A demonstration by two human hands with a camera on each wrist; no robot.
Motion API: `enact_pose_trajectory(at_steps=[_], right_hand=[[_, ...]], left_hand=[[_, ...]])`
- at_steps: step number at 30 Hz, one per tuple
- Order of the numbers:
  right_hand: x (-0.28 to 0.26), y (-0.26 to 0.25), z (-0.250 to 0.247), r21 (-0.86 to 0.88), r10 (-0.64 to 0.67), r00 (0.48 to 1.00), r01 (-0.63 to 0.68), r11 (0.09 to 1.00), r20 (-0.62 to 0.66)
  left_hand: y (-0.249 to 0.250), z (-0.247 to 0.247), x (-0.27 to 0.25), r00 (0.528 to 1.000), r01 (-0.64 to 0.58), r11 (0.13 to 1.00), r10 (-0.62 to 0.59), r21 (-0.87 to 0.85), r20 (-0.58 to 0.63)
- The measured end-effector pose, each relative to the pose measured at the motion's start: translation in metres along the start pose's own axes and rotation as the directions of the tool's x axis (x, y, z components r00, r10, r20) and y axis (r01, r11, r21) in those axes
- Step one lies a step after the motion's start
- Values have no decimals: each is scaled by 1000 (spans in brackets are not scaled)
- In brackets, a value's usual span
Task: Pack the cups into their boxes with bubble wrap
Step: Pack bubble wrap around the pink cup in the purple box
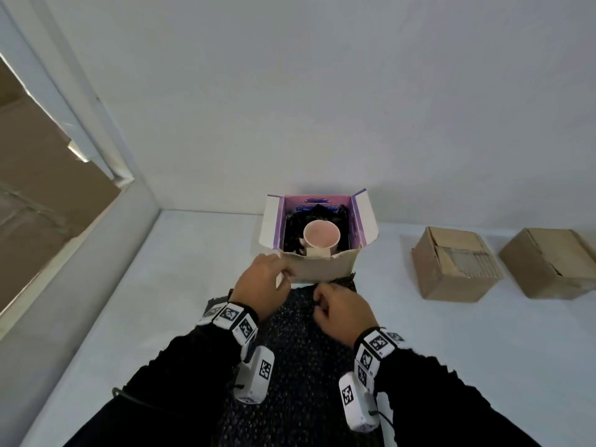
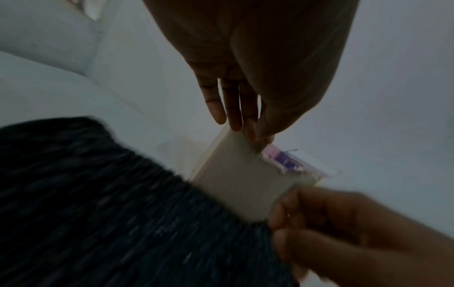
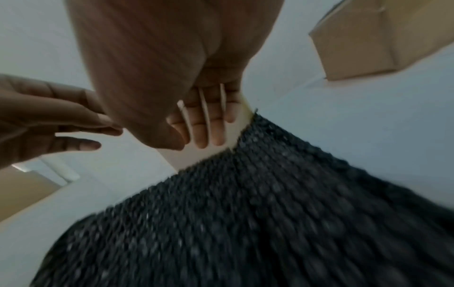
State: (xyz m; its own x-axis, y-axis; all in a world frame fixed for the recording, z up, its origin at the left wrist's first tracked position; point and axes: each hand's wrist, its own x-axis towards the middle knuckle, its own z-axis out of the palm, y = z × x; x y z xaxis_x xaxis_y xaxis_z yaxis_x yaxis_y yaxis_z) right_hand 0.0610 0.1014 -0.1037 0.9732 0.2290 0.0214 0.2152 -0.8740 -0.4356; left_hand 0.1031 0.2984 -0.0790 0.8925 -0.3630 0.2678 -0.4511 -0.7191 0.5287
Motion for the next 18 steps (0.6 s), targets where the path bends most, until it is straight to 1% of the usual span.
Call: enact_pose_trajectory(at_steps=[2, 3, 5, 7, 8, 9, 11, 13, 15, 18], right_hand=[[-16, 3, 16, -116, 173, 978, -160, 980, 117], [-23, 3, 22, -177, 227, 960, -198, 964, 163], [-35, 2, 31, -238, 267, 932, -209, 949, 246], [-44, 1, 35, -178, 275, 919, -231, 957, 282], [-45, 1, 35, -121, 276, 921, -252, 960, 273], [-45, 2, 36, -57, 274, 929, -268, 962, 250], [-42, 3, 34, 82, 236, 954, -254, 964, 186], [-36, 1, 29, 204, 184, 974, -208, 957, 132], [-31, -2, 20, 279, 119, 989, -140, 950, 88], [-22, -9, 1, 368, 22, 999, -33, 929, 33]], left_hand=[[-1, 4, -17, 995, 52, 998, -54, 24, 89], [-4, 5, -24, 984, 79, 996, -85, 40, 157], [-9, 6, -38, 938, 138, 987, -156, 80, 310], [-13, 7, -48, 876, 189, 972, -231, 138, 423], [-14, 6, -52, 859, 203, 966, -255, 162, 443], [-15, 5, -55, 856, 212, 961, -269, 175, 441], [-16, 3, -58, 877, 202, 960, -265, 194, 401], [-12, 0, -57, 914, 130, 960, -213, 249, 346], [-5, -4, -54, 947, 42, 941, -144, 336, 286], [4, -8, -43, 970, -75, 875, -47, 479, 238]])
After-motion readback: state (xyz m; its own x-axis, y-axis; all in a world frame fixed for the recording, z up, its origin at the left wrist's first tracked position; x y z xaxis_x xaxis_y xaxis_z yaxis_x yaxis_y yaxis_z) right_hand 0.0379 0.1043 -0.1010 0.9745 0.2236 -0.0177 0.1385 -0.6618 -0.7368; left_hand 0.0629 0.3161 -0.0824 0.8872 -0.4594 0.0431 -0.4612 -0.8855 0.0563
